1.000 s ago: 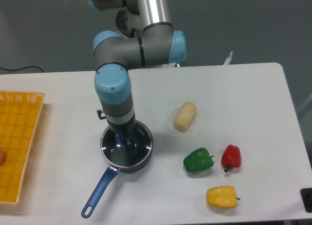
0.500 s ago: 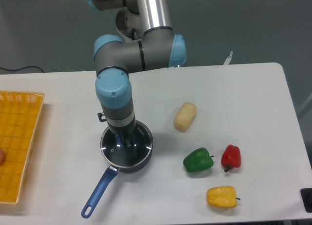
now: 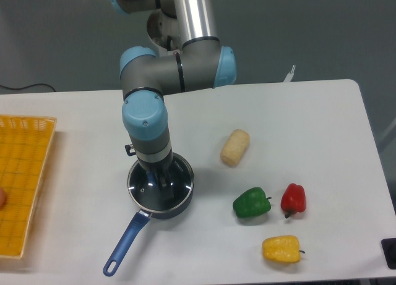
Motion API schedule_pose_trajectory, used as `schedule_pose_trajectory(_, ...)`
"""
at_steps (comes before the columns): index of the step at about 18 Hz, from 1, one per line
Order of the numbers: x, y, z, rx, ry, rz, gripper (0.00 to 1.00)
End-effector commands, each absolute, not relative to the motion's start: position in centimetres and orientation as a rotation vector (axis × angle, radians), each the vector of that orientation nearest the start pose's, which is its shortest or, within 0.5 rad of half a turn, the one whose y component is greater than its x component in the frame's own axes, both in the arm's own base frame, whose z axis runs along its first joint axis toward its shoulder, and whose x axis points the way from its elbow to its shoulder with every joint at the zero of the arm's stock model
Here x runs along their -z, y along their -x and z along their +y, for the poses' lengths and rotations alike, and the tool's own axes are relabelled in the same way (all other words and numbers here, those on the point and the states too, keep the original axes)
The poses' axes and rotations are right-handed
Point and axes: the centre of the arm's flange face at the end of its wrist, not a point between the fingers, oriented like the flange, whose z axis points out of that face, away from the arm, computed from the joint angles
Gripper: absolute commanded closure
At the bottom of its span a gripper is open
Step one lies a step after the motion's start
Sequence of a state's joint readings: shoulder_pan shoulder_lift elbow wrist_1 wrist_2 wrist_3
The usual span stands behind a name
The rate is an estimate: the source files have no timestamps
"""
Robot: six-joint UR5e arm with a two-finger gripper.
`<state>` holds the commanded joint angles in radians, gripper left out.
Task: Open the lid
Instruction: 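Close the gripper on the blue lid knob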
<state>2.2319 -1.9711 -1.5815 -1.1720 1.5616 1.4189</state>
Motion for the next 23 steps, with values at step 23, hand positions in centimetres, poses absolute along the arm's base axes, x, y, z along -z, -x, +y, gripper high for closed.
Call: schedule_pose_trajectory(23, -28.2, 27.4, 57.0, 0.064, 2.898, 1.226, 0.18)
